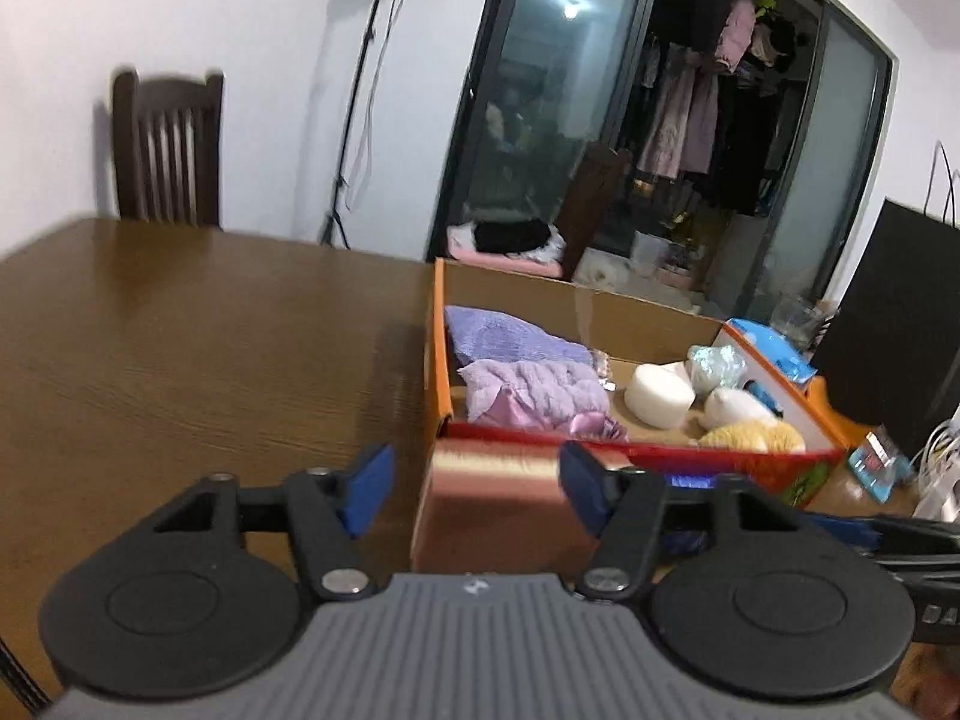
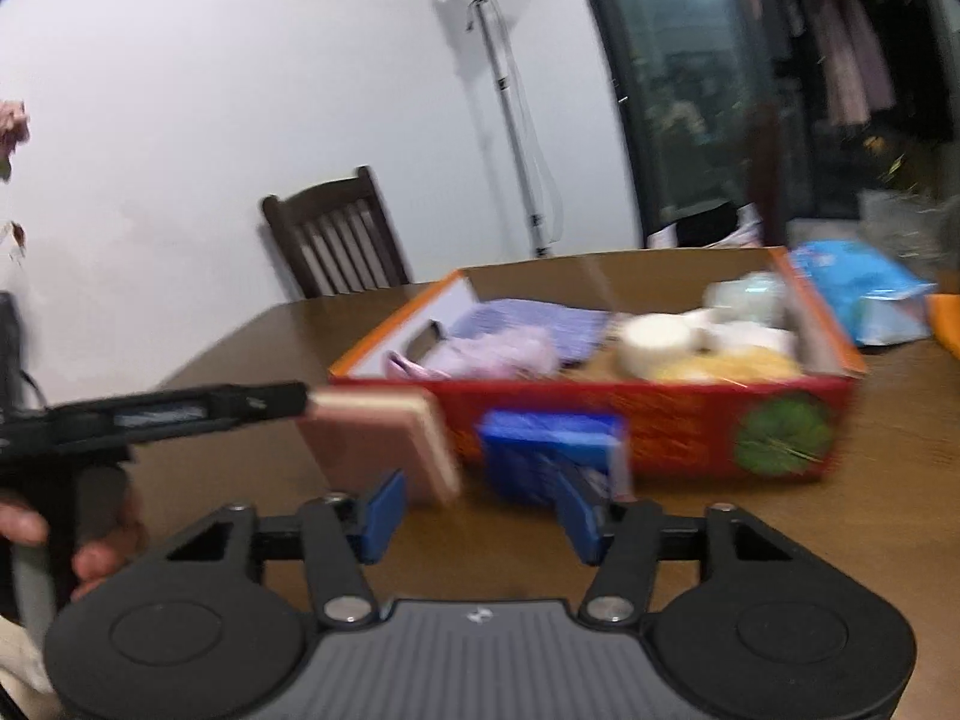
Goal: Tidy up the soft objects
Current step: 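Close both grippers on the pink sponge block and lift it, then carry the pink sponge block into the box and open both grippers, then withdraw both grippers from the box toward the light-blue plush, then close both grippers on the light-blue plush toy and lift it, then carry the light-blue plush into the box and open both grippers, then withdraw both grippers and move them to the blue carton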
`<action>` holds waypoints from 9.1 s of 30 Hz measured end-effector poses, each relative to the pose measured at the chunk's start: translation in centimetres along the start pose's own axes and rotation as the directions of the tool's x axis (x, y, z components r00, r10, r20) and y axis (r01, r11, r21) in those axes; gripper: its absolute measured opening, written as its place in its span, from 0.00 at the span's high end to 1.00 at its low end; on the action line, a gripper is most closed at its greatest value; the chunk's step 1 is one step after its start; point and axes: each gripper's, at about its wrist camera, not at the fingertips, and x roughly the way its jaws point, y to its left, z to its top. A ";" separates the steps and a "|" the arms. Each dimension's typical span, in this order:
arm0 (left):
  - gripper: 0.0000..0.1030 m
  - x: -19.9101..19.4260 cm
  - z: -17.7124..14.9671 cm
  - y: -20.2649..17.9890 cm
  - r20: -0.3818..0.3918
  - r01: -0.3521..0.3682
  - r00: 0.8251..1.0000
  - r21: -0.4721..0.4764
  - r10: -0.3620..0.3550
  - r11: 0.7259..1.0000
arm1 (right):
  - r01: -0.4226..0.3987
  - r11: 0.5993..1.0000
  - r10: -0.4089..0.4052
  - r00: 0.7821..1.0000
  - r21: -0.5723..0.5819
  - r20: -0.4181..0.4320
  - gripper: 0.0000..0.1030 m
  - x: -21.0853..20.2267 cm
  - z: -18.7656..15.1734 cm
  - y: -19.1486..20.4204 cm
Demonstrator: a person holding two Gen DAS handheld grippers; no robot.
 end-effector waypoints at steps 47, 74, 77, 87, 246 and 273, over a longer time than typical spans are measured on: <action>0.43 -18.6 -19.0 -8.9 -0.104 0.308 0.946 -0.019 -0.308 0.951 | 0.083 0.996 -0.086 0.993 0.039 0.078 0.66 -21.9 -18.0 3.7; 0.70 -9.3 -6.7 -9.3 -0.031 0.349 0.937 0.011 -0.348 0.937 | 0.091 0.996 -0.088 0.988 -0.015 0.124 0.72 -13.2 -4.7 0.2; 0.70 -6.8 -3.9 -9.0 -0.018 0.352 0.936 0.006 -0.352 0.936 | 0.097 0.995 -0.092 0.986 -0.028 0.142 0.72 -11.1 -1.7 -0.6; 0.70 4.6 4.6 -7.5 -0.059 0.337 0.938 -0.074 -0.342 0.939 | 0.099 0.995 -0.101 0.990 0.024 0.102 0.72 -1.6 6.8 -5.6; 0.60 13.9 8.0 -11.5 -0.272 0.203 0.945 0.060 -0.180 0.977 | 0.280 0.957 -0.289 0.941 -0.078 -0.173 0.59 10.6 10.7 -14.5; 0.23 -12.5 1.7 -8.8 0.109 0.022 0.993 0.222 -0.047 0.975 | 0.283 0.950 -0.259 0.950 -0.133 0.174 0.27 -15.1 5.0 -0.8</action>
